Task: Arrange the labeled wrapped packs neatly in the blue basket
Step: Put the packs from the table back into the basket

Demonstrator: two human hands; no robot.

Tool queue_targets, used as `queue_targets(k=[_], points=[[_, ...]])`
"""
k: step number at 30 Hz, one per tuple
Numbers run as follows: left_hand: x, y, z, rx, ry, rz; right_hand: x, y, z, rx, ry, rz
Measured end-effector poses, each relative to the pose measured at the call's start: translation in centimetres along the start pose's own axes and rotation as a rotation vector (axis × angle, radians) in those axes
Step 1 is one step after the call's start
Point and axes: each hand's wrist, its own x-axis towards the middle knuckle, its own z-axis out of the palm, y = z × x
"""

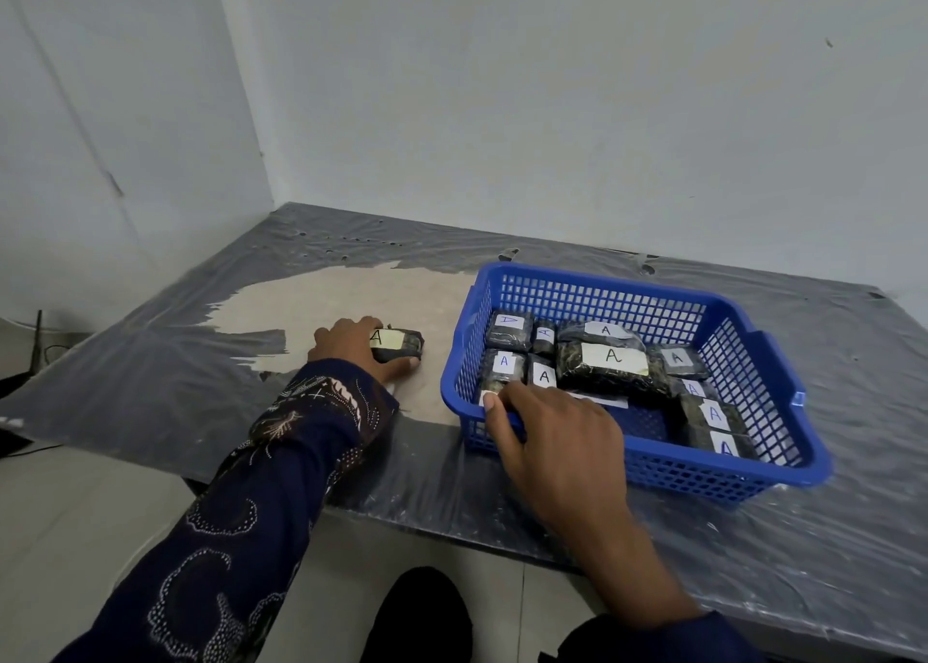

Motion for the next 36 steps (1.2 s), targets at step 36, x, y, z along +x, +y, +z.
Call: queue_targets(k=[36], points=[[-9.6,13.4,-0.4,-0.245,0.116,0.777,6.4,18.7,-8.3,0.333,-0.508,-0.133]])
